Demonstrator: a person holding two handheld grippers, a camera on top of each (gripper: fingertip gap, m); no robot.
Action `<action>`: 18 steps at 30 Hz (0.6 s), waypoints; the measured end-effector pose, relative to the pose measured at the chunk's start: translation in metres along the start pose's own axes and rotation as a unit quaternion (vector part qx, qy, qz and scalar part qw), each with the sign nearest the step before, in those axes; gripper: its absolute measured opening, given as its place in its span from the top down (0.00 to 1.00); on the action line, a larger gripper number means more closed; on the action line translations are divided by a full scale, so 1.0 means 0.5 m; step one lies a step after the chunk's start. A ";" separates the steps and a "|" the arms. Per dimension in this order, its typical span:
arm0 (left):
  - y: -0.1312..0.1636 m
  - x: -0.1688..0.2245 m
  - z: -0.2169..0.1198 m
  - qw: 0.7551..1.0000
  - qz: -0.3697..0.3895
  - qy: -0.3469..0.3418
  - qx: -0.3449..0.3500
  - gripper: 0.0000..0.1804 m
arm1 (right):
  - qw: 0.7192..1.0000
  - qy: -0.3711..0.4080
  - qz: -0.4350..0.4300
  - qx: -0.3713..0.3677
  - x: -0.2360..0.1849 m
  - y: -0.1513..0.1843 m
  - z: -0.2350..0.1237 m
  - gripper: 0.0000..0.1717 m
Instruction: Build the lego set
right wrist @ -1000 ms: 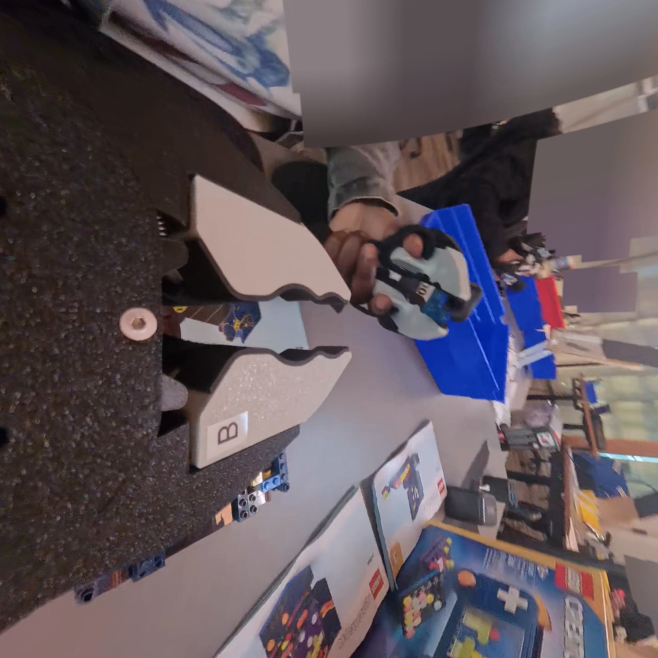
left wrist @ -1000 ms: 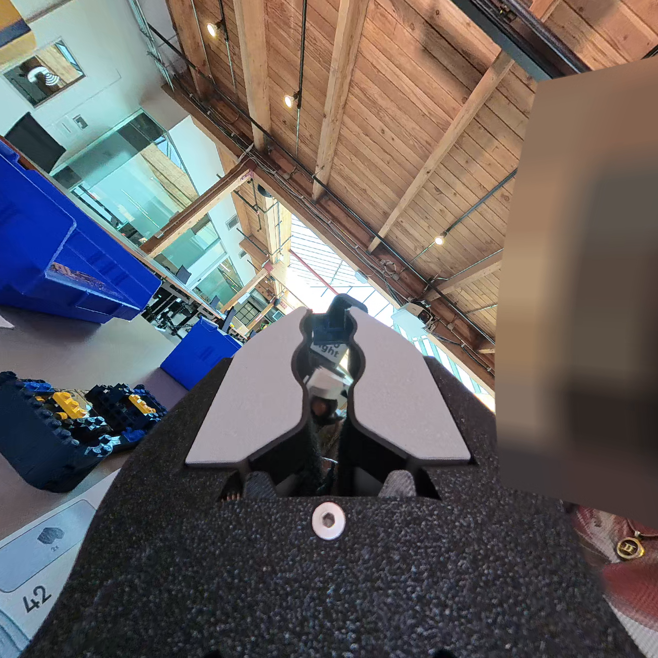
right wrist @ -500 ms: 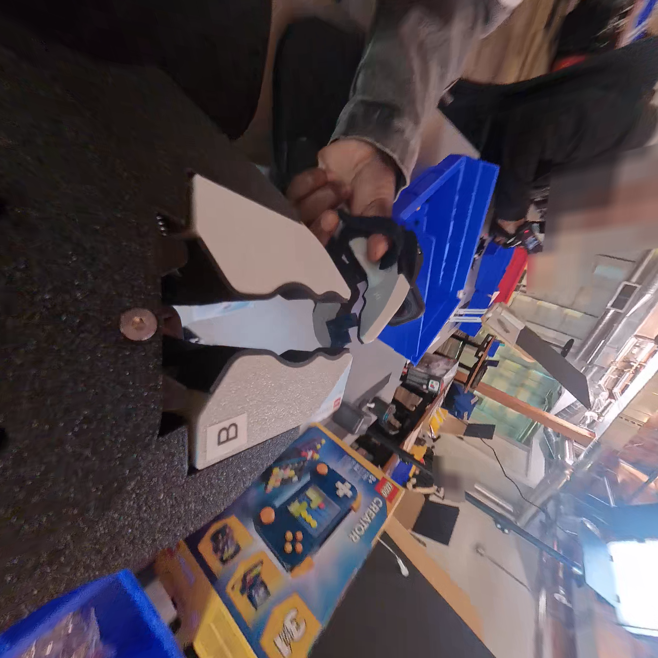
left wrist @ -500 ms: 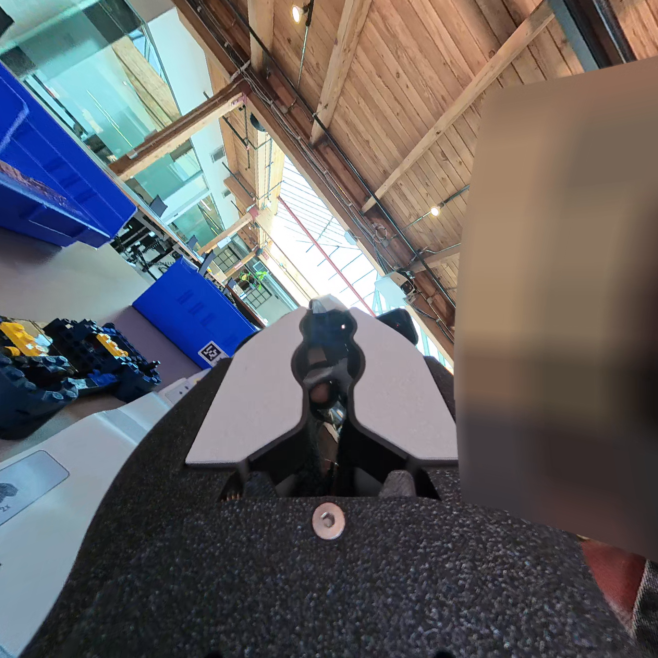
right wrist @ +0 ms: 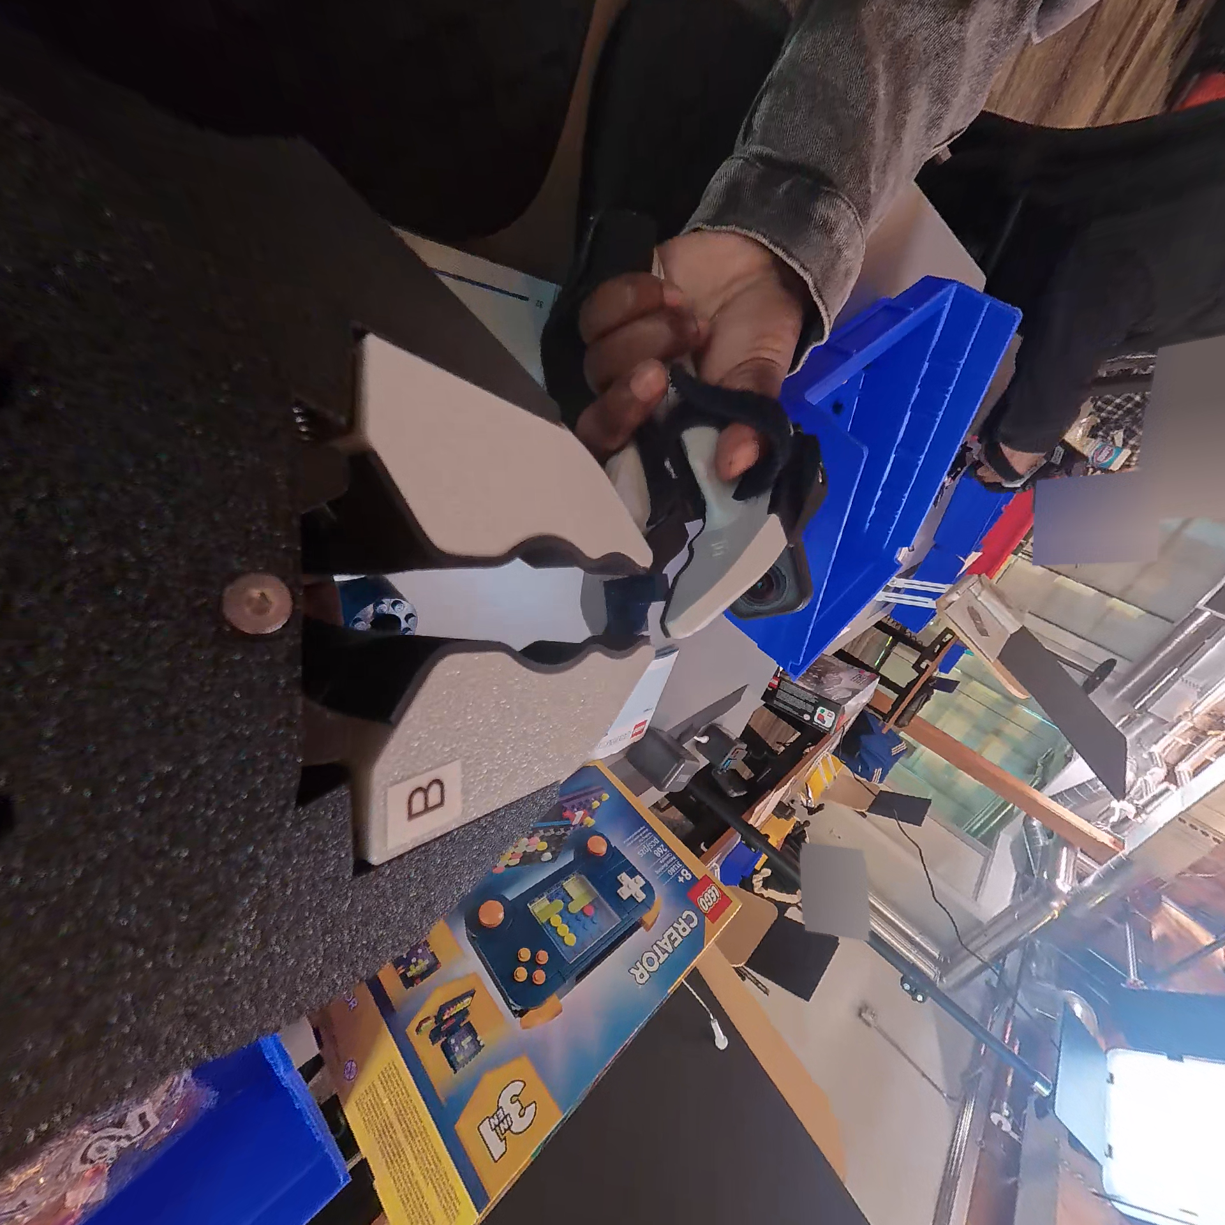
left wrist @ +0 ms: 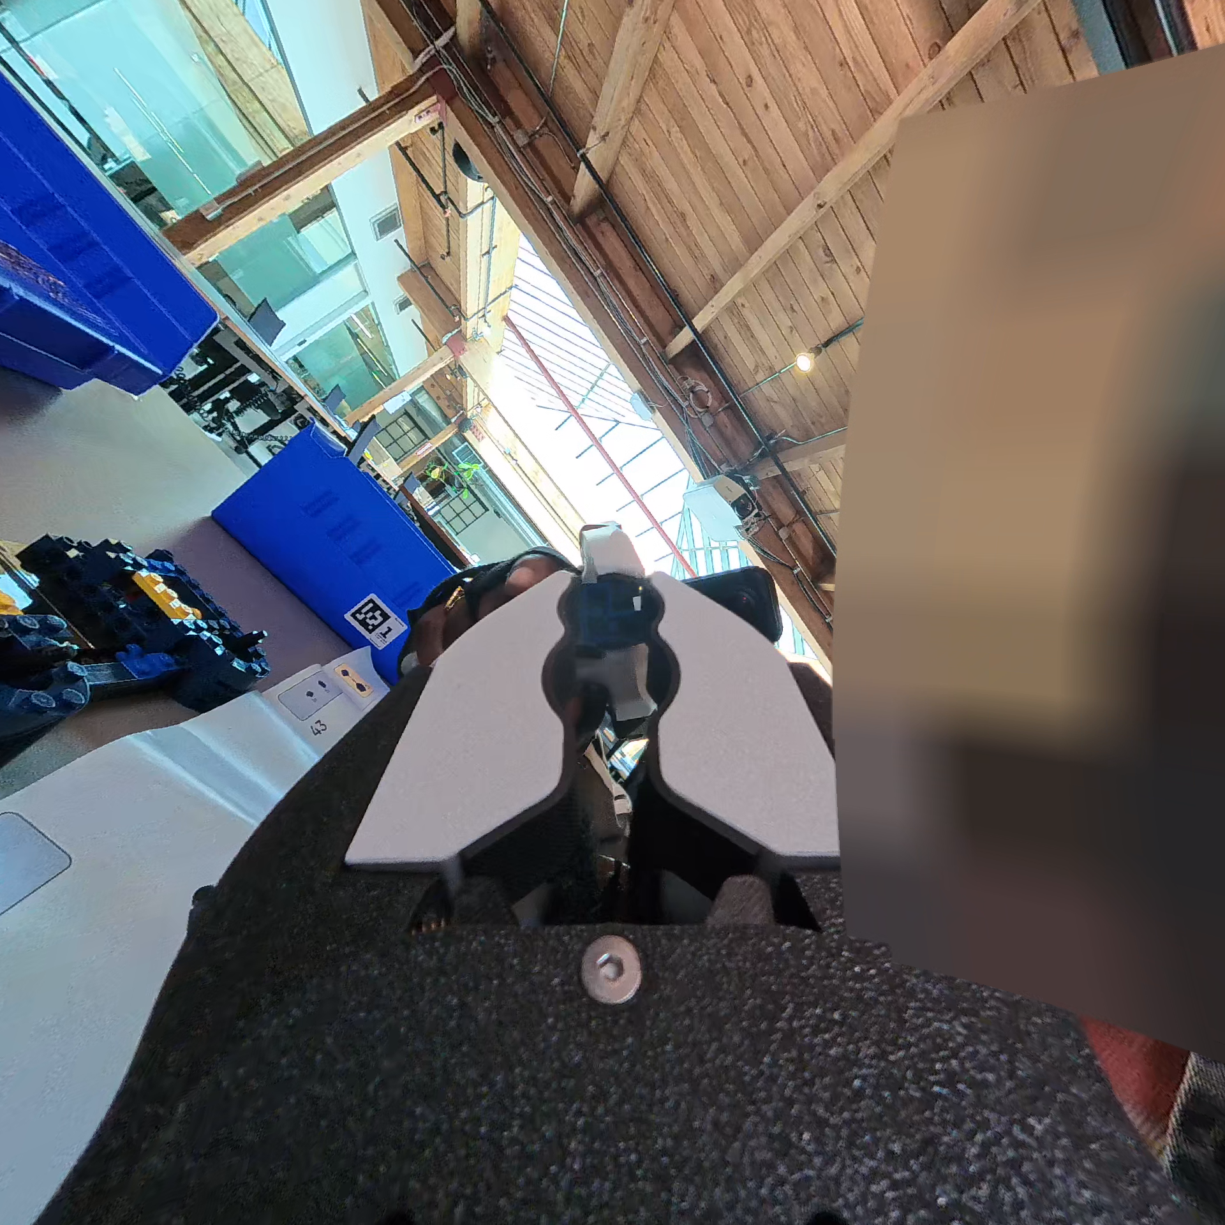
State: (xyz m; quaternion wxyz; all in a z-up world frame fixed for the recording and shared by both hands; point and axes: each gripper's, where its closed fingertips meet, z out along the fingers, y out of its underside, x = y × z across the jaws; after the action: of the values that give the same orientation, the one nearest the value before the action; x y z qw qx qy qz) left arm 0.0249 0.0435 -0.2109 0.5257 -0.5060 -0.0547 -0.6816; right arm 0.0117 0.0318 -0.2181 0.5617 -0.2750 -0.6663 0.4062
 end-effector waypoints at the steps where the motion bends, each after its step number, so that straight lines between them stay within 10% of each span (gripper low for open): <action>1: 0.001 -0.001 0.000 1.000 -0.001 0.000 -0.001 0.91 | 1.000 -0.001 -0.002 -0.002 0.000 0.001 0.000 0.90; 18: -0.003 0.002 -0.003 1.000 -0.006 -0.001 -0.013 0.87 | 1.000 0.012 0.023 0.010 0.016 -0.006 -0.014 0.90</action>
State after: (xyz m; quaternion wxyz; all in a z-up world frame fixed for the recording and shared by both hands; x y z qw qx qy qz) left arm 0.0230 0.0427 -0.2100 0.5147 -0.5129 -0.0491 -0.6852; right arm 0.0170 0.0386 -0.2111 0.5624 -0.2897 -0.6492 0.4223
